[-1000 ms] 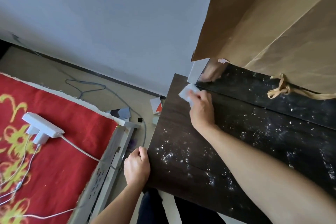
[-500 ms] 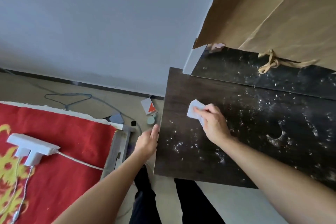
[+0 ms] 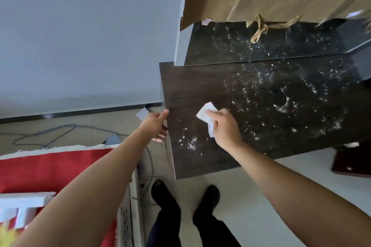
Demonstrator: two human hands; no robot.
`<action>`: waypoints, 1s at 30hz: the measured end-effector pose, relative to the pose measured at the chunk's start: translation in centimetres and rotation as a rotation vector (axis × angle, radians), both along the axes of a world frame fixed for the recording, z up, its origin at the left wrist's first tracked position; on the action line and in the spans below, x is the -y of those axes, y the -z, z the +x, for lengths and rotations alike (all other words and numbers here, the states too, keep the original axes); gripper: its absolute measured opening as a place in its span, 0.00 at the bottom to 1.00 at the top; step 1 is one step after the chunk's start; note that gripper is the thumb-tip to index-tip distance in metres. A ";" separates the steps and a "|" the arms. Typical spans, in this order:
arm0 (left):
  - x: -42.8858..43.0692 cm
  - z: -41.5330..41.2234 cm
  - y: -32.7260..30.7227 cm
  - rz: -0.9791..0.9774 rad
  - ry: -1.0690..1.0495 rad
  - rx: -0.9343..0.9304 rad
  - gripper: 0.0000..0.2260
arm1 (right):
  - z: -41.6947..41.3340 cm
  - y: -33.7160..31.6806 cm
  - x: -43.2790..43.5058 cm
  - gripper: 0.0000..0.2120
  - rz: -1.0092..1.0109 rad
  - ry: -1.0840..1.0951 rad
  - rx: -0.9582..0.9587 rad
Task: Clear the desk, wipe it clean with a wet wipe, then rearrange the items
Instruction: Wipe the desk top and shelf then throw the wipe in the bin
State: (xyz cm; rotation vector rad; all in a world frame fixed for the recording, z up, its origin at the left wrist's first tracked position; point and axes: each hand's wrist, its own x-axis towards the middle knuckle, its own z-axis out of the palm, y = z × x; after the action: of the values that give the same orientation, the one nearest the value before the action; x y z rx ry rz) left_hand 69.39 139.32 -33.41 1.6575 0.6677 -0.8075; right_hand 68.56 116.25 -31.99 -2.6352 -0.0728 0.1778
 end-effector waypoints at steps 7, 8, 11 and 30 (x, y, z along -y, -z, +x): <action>-0.7 0.2 0.6 -0.044 0.008 -0.011 0.22 | -11.1 -0.5 1.0 0.23 0.009 -0.374 -0.030; -0.8 0.2 0.6 -0.045 0.013 -0.013 0.22 | -11.5 -0.8 2.5 0.22 0.007 -0.396 -0.027; -1.0 0.4 0.8 -0.055 0.020 -0.014 0.22 | -6.7 0.0 3.4 0.19 -0.058 -0.247 0.047; -2.8 7.2 0.5 -0.012 0.236 0.094 0.20 | -1.1 1.4 -5.6 0.27 -0.085 -0.237 0.146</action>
State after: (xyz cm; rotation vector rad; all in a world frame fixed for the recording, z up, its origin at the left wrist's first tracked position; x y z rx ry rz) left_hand 76.60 142.15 -33.91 1.7730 0.4052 -0.8918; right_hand 67.42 121.80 -33.42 -2.7150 -0.4375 0.0685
